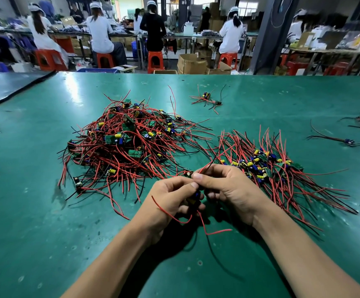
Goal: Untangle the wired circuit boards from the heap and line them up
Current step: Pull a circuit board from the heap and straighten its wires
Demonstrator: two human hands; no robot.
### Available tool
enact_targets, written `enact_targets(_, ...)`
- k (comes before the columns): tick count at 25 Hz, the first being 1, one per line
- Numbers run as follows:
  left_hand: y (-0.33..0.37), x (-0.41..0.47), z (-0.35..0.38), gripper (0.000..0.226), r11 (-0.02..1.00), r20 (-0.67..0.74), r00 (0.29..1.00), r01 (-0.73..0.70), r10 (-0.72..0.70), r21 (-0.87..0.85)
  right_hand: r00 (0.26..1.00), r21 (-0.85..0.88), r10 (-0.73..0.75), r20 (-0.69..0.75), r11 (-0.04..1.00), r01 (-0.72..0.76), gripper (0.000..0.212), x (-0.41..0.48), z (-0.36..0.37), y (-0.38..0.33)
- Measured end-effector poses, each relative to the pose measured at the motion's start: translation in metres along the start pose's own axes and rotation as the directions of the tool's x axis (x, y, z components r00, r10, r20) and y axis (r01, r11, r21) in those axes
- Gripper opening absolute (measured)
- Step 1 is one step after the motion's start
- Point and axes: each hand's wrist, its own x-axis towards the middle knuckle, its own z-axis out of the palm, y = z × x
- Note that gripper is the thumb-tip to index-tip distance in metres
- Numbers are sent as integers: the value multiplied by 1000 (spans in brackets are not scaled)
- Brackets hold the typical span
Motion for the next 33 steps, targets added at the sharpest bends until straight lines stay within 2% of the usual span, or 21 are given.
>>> enact_targets(3,-2,0,2,19,997,-2,1000,-18,18,80,999,32,-13,-51,999,14,14,1,3,2)
enact_targets(7,-2,1,5,25,993,-4,1000,3,-2,115,976,-26,-90,-198,996,87,5,5,-4,2)
enact_targets(12,0,0,5,15,995,48,999,11,-16,99,904,-226,-254,-343,957,183,12,8,-14,0)
enact_targets(16,0,0,5,26,993,49,999,11,-17,118,856,-346,-326,-401,919,188,11,11,-19,1)
enact_targets(22,-1,0,4,29,991,60,998,26,-35,130,818,-329,-343,-461,922,201,15,14,-28,1)
enact_targets(25,0,-1,5,12,992,73,996,35,-44,123,781,-314,-355,-514,925,214,16,14,-34,0)
enact_targets(27,0,-2,4,9,992,70,996,40,-48,117,792,-248,-317,-522,945,215,15,14,-33,-1)
enact_targets(29,0,-2,1,17,993,54,997,41,-47,110,832,-28,-223,-507,970,243,13,14,-29,-3)
enact_targets(31,0,-2,-1,22,995,45,998,45,-50,91,867,204,-127,-482,946,252,10,13,-24,-7)
enact_targets(33,0,-3,0,18,996,43,998,48,-51,74,910,269,-63,-410,945,187,4,11,-19,-9)
